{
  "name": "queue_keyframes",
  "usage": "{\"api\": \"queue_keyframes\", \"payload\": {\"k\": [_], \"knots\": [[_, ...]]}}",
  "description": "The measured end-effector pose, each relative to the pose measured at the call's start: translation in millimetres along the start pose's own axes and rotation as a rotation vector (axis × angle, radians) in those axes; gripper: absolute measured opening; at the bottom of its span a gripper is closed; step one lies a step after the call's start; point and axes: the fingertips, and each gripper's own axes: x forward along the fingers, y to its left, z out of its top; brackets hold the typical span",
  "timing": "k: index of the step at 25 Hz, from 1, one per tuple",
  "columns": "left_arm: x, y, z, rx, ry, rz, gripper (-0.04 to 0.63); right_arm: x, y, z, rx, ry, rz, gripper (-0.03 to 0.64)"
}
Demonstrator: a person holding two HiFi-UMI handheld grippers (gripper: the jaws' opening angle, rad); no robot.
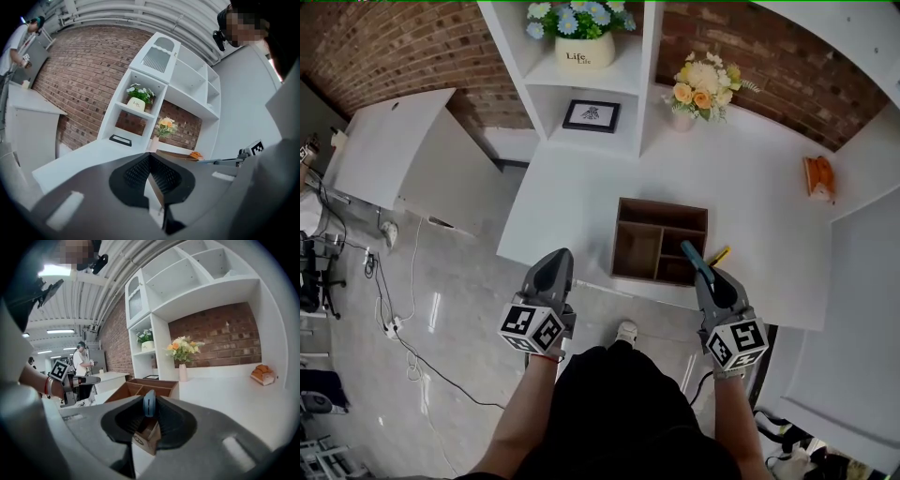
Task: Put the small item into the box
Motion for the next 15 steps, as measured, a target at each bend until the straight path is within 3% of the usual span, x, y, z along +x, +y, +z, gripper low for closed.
{"api": "queue_keyframes", "payload": {"k": [7, 15], "knots": [[8.4, 1.6, 7.1, -0.005, -0.005, 0.009, 0.003, 16.8, -4.4, 1.0, -0.065, 0.121, 0.024, 0.067], [23.6, 11.2, 18.4, 0.000, 0.003, 0.001, 0.003, 32.5, -4.2, -5.0, -0.059, 0.227, 0.030, 0.067]]}}
